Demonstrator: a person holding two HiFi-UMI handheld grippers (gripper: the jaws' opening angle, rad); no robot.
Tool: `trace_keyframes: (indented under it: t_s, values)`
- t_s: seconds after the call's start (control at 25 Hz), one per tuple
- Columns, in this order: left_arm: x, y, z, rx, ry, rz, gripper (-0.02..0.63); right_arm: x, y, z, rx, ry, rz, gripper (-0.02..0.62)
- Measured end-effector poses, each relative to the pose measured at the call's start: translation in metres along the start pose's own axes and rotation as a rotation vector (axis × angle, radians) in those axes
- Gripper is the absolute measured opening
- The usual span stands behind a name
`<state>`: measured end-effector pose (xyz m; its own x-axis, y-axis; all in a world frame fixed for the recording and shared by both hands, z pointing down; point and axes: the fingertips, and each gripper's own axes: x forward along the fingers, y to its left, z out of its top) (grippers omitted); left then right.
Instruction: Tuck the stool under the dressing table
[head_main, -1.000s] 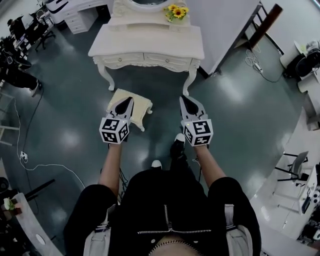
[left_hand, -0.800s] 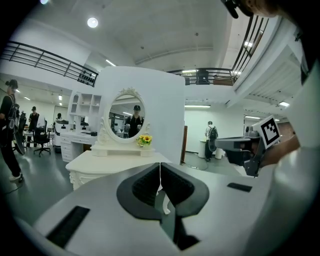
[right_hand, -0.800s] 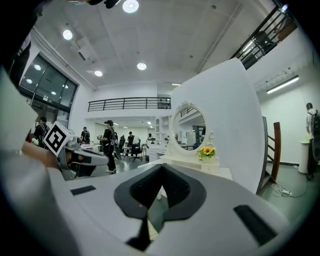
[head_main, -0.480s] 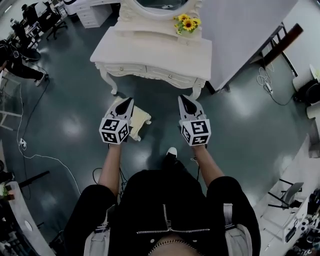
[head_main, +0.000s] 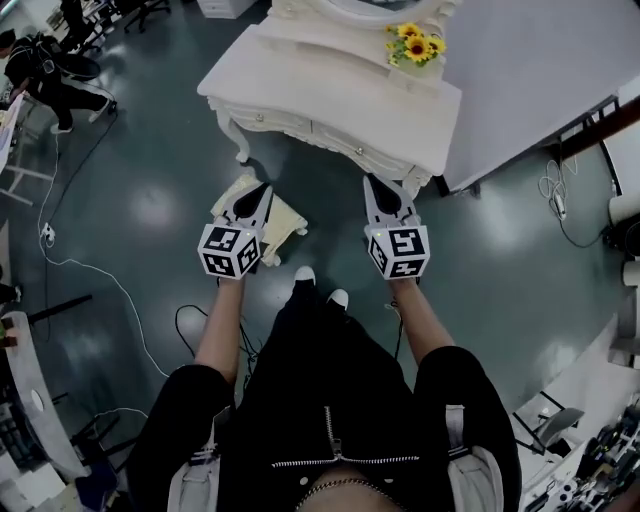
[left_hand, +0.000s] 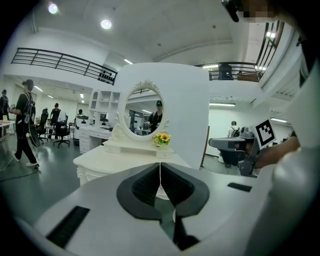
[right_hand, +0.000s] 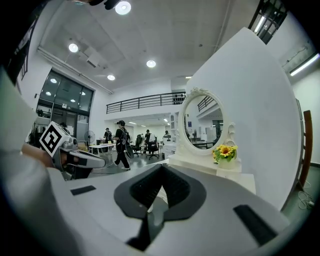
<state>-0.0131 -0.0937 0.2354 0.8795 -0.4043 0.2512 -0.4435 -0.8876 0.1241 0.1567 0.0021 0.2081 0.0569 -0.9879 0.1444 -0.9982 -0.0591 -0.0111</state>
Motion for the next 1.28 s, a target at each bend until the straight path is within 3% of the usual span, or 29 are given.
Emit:
trace_keyframes:
  t_s: [0.44, 0.64, 1.04, 1.28]
  values:
    - [0.045, 0.055, 0.002, -0.054, -0.013, 0.03, 0.021, 0.066, -0.001, -0.005, -0.033, 0.045, 0.063, 0.004]
    - [0.065, 0.076, -0.019, -0.073, 0.026, 0.046, 0.021, 0.099, -0.001, -0.019, -0.035, 0.074, 0.103, 0.005]
    - [0.095, 0.109, -0.101, -0.084, 0.073, 0.099, 0.021, 0.137, -0.007, -0.12, 0.048, 0.151, 0.137, 0.005]
    - [0.115, 0.133, -0.173, -0.071, 0.087, 0.121, 0.021, 0.164, -0.002, -0.192, 0.053, 0.14, 0.194, 0.005]
